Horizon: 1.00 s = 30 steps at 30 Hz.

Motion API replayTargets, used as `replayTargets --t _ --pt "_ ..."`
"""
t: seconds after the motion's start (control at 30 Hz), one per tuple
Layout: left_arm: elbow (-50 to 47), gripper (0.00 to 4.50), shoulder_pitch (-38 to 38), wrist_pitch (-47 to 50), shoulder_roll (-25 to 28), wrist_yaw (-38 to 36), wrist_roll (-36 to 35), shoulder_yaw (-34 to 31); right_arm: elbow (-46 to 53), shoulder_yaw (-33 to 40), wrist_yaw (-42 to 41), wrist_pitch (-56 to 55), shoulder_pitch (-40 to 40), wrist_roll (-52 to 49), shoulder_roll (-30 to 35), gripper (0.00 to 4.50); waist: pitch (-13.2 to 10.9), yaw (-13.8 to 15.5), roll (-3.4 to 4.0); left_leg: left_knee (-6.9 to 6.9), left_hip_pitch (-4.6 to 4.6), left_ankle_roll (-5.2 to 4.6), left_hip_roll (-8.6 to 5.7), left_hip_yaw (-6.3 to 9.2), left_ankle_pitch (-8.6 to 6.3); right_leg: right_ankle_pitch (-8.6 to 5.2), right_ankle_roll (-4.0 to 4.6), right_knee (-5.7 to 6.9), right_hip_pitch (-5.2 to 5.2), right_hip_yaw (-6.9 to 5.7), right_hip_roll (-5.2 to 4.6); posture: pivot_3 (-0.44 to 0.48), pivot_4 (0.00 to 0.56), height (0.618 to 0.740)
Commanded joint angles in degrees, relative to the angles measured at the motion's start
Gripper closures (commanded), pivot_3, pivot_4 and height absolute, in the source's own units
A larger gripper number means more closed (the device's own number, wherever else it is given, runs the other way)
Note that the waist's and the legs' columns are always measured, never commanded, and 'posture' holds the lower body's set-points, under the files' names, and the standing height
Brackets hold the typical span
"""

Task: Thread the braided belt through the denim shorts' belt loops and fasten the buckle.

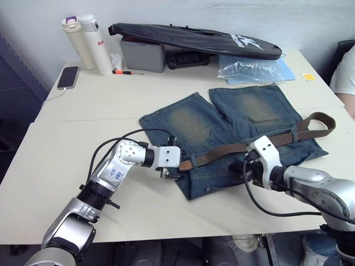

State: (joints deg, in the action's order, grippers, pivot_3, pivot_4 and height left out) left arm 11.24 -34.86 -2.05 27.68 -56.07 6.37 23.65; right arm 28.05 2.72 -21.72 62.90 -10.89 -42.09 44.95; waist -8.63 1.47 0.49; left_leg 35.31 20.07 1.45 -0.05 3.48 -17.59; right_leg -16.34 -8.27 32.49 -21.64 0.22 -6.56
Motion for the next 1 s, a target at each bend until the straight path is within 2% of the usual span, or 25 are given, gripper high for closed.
replayTargets --t 0.03,0.07,0.1,0.13,0.17,0.2,0.6,0.8,1.0 --pt "0.40 2.59 -1.14 -0.73 -1.11 0.26 0.15 -0.34 1.22 0.91 0.29 1.12 -0.13 0.88 -0.11 4.50 0.00 -0.01 0.00 0.01 0.00 0.00 0.00 0.00 0.00 0.00 0.00 0.00 0.00 0.00 0.00 0.000 0.150 0.740" --pt "0.41 2.80 -1.27 -0.47 -1.36 -0.13 -0.10 -0.44 1.23 0.87 0.31 1.44 0.01 1.07 -0.11 4.50 0.00 0.00 0.00 0.00 0.00 0.00 0.00 0.00 0.00 0.00 0.00 0.00 0.00 0.00 0.00 0.000 0.150 0.740" --pt "0.32 3.44 -1.44 -0.26 -1.48 -0.39 -0.26 -0.63 1.14 0.63 0.28 1.92 0.28 1.40 0.07 4.50 0.00 0.02 0.00 0.00 0.00 0.00 0.00 0.01 0.00 0.00 -0.01 0.01 0.00 0.00 0.00 0.000 0.150 0.740" --pt "-0.10 3.72 -1.42 0.23 -1.27 -0.91 -0.74 -1.07 0.90 0.22 0.44 2.29 0.56 2.00 0.24 4.50 0.00 0.01 0.00 0.01 0.01 0.00 0.00 0.02 0.00 0.00 -0.01 0.01 0.00 -0.01 0.00 0.000 0.150 0.740" --pt "-0.55 4.22 -1.32 0.60 -0.86 -1.25 -1.16 -1.65 0.61 -0.15 0.63 2.68 0.71 2.50 0.32 4.50 0.00 -0.03 0.00 0.01 0.01 0.00 0.00 0.02 0.00 0.01 -0.01 0.02 0.00 -0.01 0.00 0.000 0.150 0.740" --pt "-0.85 4.43 -1.27 0.90 -0.60 -1.50 -1.44 -2.07 0.40 -0.35 0.70 2.98 0.78 2.91 0.33 4.50 0.01 -0.07 0.01 0.01 0.01 0.00 0.00 0.01 0.00 0.01 -0.01 0.03 0.00 -0.01 0.01 0.000 0.150 0.740" --pt "-11.98 4.43 3.45 11.38 8.28 -6.51 -8.65 -10.00 -2.84 -4.40 -1.46 3.55 -0.72 7.21 0.78 4.50 0.08 -0.27 -0.08 0.00 -0.07 0.00 0.03 0.02 0.00 0.00 0.00 0.05 0.05 -0.01 0.02 0.000 0.150 0.740" --pt "-16.41 4.43 9.04 15.21 15.47 -8.93 -12.65 -15.22 -3.71 -5.44 -4.13 3.05 -1.80 8.36 1.09 4.50 0.12 -0.70 -0.14 -0.05 -0.14 -0.01 0.08 0.03 0.00 -0.03 0.06 0.06 0.05 -0.01 0.04 0.000 0.150 0.740" --pt "-18.41 4.43 17.93 17.65 21.72 -9.54 -15.42 -20.94 -6.42 -7.19 -6.57 1.50 -3.92 10.36 0.88 4.50 0.14 -1.42 -0.20 -0.16 -0.29 -0.01 0.09 0.01 -0.02 -0.11 0.19 0.06 0.13 0.00 0.02 0.000 0.150 0.740"
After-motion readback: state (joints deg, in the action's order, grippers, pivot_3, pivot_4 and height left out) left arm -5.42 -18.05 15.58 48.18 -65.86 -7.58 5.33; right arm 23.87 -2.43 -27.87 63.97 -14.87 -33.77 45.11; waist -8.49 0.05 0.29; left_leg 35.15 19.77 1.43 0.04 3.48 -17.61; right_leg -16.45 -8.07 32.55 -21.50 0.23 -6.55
